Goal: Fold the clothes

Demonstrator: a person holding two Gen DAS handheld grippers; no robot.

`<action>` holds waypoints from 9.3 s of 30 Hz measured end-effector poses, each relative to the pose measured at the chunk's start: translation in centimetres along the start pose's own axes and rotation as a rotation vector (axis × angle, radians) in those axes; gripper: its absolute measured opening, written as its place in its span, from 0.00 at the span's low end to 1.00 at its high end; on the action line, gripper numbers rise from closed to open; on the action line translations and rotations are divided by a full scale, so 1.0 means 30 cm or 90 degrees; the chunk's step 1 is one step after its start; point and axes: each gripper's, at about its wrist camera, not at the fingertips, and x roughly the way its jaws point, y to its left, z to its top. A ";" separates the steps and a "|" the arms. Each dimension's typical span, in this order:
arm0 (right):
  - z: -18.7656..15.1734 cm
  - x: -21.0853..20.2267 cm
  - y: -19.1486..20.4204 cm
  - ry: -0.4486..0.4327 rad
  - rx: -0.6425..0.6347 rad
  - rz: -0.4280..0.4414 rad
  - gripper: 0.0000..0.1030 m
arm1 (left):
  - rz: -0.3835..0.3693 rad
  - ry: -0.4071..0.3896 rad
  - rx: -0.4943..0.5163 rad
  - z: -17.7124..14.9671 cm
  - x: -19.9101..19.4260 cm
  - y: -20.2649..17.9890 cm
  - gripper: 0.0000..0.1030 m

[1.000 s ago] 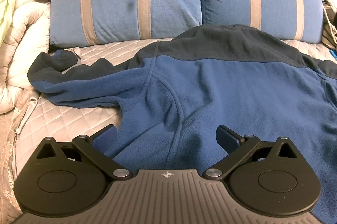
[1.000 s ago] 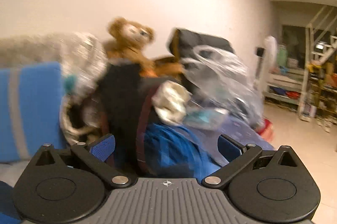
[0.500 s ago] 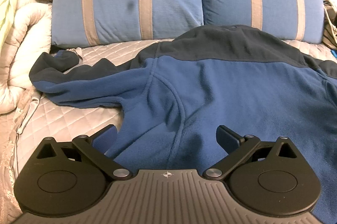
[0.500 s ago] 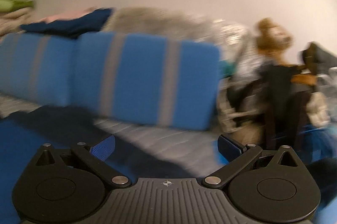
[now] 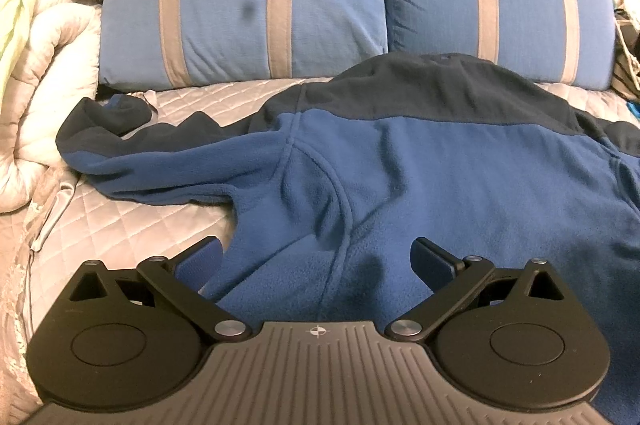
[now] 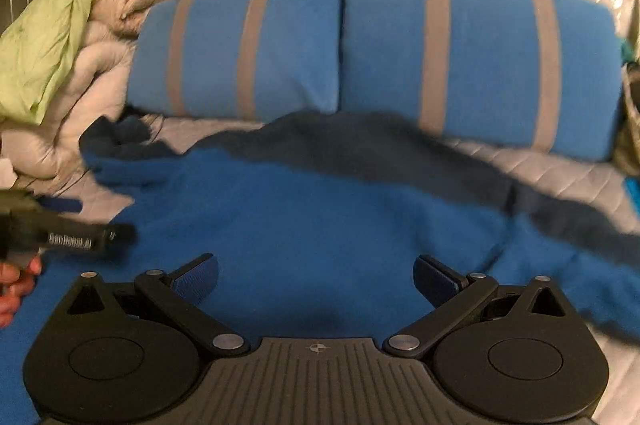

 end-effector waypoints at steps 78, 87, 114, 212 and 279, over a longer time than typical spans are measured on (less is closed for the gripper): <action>-0.019 0.087 -0.003 0.083 0.061 0.052 0.94 | -0.234 -0.053 -0.565 0.127 0.418 0.921 0.69; -0.021 0.084 -0.042 0.075 0.094 0.081 0.94 | -0.246 0.005 -0.763 0.071 0.694 1.025 0.51; -0.024 0.082 -0.033 0.072 0.083 0.092 0.94 | 0.229 -0.169 -0.182 0.268 0.116 0.992 0.08; -0.015 0.083 -0.073 0.080 0.120 0.113 0.94 | -0.086 0.030 0.263 -0.032 0.287 0.478 0.48; -0.020 0.064 -0.085 0.070 0.129 0.097 0.95 | 0.170 -0.124 -0.504 -0.210 -0.127 1.478 0.11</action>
